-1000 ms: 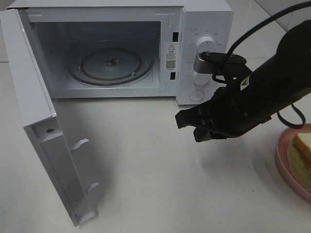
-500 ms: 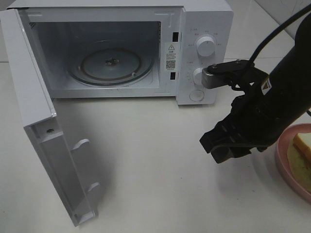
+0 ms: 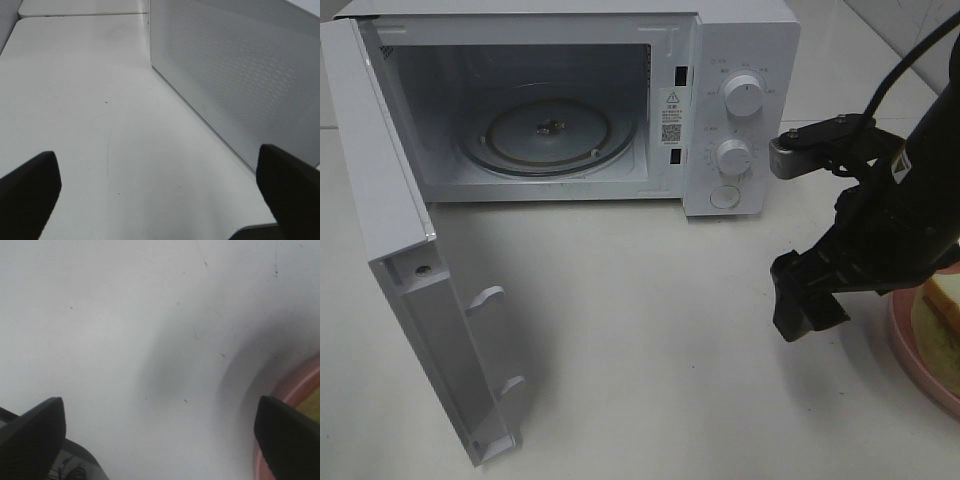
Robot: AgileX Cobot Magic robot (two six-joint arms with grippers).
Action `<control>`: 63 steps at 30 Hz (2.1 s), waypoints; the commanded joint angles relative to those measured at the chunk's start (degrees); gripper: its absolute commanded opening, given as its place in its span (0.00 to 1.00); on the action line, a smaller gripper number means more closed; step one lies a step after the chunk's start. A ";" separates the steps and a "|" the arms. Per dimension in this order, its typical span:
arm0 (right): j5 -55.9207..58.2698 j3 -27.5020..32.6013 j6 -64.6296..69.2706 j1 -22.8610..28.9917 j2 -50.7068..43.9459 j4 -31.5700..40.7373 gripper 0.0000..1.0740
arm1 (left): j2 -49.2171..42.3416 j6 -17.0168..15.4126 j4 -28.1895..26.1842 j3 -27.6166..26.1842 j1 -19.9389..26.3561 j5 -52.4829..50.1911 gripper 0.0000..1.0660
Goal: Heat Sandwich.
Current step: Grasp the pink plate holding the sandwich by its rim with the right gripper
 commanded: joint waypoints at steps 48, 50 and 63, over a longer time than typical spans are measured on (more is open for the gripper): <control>-2.18 1.43 5.44 -13.69 13.46 -7.51 0.85 | -1.26 -0.06 0.11 0.17 -0.29 -0.46 0.94; -2.35 1.43 5.44 -13.69 14.73 -7.33 0.85 | -1.26 -0.06 0.11 0.17 -0.29 -0.46 0.94; -5.50 1.43 5.56 -13.69 20.80 -8.42 0.83 | -1.26 -0.06 0.11 0.17 -0.29 -0.46 0.94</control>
